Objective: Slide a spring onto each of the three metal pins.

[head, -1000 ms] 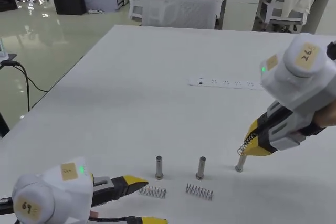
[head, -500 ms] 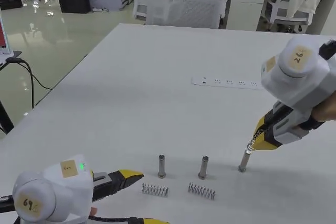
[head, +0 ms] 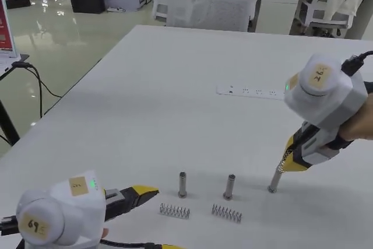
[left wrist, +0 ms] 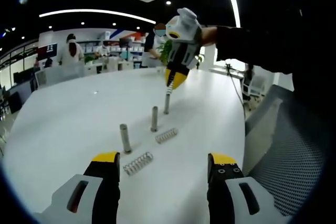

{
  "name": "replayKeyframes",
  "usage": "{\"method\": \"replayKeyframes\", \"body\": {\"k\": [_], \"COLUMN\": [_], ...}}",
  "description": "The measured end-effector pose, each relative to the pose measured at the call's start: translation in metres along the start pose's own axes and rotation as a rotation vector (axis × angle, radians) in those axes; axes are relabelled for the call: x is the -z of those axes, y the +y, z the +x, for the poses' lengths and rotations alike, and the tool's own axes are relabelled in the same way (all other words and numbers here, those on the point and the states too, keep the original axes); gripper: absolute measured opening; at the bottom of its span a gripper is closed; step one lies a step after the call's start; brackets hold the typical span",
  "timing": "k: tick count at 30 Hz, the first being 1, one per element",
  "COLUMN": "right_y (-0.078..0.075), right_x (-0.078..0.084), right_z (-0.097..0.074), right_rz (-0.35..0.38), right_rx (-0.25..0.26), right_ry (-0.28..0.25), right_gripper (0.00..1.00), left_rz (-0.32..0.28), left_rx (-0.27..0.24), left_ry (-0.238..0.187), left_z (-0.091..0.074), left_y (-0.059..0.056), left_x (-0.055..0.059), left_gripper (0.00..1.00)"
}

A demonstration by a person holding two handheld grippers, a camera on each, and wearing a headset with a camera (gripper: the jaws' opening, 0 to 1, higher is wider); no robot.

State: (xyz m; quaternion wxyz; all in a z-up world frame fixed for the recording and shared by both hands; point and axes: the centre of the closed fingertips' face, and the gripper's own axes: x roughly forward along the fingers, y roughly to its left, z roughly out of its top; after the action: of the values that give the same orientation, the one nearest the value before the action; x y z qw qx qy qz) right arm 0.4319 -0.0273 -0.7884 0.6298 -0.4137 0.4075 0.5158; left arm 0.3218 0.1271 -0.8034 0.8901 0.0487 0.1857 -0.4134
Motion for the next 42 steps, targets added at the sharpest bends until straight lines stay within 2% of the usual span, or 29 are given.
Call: {"method": "replayKeyframes", "body": {"k": [11, 26, 42], "right_y": [-0.001, -0.003, -0.001], "right_x": [0.002, 0.006, 0.017], "right_z": [0.008, 0.031, 0.053], "right_rz": [0.001, 0.002, 0.027], "right_rx": [-0.019, -0.039, -0.057], "right_ry": [0.015, 0.065, 0.082], "right_gripper": [0.08, 0.08, 0.09], "left_rz": [-0.004, -0.007, -0.008], "left_rx": [-0.002, -0.002, 0.002], "left_ry": [0.001, 0.002, 0.005], "left_z": [-0.001, -0.001, 0.001], "left_y": [0.000, 0.000, -0.002], "left_x": [0.001, 0.002, 0.003], "left_gripper": [0.61, 0.60, 0.59]}}
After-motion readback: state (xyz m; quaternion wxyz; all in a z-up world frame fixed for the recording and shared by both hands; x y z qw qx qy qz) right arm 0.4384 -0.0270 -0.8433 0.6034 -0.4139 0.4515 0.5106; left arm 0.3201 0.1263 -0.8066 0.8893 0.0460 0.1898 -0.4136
